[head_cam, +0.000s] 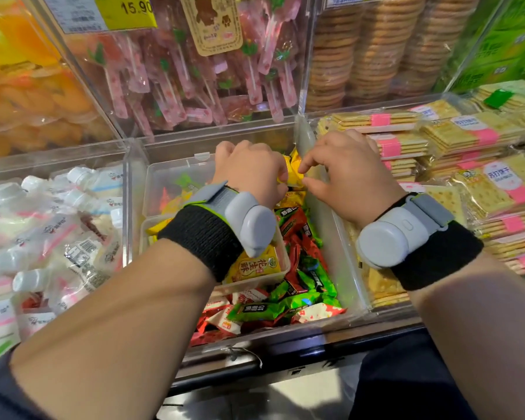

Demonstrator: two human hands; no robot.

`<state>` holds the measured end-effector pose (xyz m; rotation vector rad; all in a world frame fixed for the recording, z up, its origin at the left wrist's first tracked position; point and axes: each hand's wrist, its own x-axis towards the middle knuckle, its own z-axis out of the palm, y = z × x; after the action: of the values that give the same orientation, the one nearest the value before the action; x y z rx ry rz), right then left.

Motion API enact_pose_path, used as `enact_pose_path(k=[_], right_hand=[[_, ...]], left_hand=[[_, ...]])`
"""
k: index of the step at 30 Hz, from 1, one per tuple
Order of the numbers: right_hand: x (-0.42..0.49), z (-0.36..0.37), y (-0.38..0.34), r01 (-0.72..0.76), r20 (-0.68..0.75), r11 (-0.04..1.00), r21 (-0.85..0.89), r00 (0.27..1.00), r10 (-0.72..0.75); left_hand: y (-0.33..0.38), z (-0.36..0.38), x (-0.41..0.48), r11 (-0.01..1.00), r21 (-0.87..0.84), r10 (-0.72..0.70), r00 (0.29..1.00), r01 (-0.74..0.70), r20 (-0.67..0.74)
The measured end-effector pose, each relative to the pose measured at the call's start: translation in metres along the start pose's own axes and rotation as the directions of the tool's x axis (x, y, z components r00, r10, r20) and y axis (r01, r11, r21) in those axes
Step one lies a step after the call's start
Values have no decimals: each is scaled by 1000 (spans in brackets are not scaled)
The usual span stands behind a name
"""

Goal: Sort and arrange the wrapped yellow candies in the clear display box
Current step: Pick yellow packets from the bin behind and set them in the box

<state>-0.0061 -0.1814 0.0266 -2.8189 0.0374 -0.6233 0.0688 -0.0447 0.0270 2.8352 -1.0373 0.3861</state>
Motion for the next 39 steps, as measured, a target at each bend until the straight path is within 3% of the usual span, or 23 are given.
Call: enact_pose_path(k=[7, 16, 24, 33, 39], right_hand=[[-1, 3, 3, 11, -35, 999, 52, 999, -10], [-1, 4, 6, 18, -52, 997, 78, 999, -14], [-1, 4, 8, 9, -44, 997, 72, 999, -6], [-2, 4, 4, 8, -26, 1000, 22, 1000, -8], [-3, 4, 2, 84, 28, 990, -115, 996, -81]], left_hand=[[4, 16, 17, 996, 80, -26, 999, 23, 41], [6, 24, 19, 992, 126, -20, 999, 25, -35], [4, 9, 8, 997, -71, -36, 975, 21, -218], [2, -13, -14, 966, -248, -120, 973, 69, -199], [2, -30, -33, 924, -363, -186, 973, 125, -139]])
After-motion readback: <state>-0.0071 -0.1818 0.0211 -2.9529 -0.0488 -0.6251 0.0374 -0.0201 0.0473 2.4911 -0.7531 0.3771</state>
